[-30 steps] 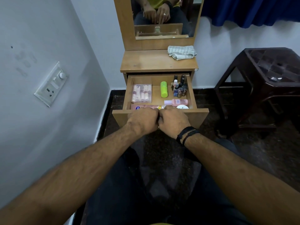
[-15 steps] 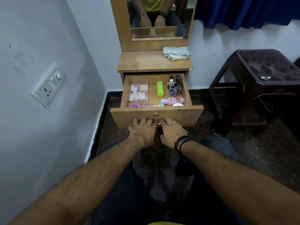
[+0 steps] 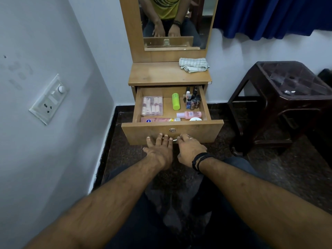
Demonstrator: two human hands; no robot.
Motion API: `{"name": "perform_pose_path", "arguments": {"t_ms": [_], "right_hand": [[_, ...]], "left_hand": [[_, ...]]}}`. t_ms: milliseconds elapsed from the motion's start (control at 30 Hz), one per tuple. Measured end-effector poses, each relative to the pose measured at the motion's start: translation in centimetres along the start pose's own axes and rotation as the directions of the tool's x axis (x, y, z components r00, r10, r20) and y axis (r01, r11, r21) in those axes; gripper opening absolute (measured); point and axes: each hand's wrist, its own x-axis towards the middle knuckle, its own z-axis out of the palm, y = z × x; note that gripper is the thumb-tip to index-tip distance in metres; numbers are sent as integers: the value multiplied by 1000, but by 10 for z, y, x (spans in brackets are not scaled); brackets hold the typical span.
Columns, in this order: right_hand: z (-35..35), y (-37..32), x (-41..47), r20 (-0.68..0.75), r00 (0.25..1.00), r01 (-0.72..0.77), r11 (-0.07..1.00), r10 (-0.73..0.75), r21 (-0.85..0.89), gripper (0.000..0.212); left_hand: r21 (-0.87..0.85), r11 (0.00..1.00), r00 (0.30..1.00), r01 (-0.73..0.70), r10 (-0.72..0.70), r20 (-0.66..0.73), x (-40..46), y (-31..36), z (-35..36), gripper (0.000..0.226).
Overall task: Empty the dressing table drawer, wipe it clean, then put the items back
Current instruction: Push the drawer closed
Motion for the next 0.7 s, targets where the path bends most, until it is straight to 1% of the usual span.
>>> {"name": "perform_pose_path", "arguments": {"t_ms": [100, 300, 567, 700], "right_hand": [[-4, 0, 7, -5, 1000, -6, 1000, 6, -4, 76], [-12, 2, 26, -5, 1000, -6, 1000, 6, -13, 78], [-28, 8, 50, 8, 1000, 4, 1000, -4, -18, 78], [-34, 11, 62, 5, 1000, 8, 1000, -8, -24, 79]], "left_hand": [[-61, 997, 999, 40, -39, 14, 9, -4, -1, 107], [-99, 993, 998, 63, -60, 28, 23, -7, -16, 111], [-114, 991, 997, 65, -60, 49, 48, -12, -37, 118], [-80, 995, 998, 57, -55, 36, 62, -13, -44, 119]]}}
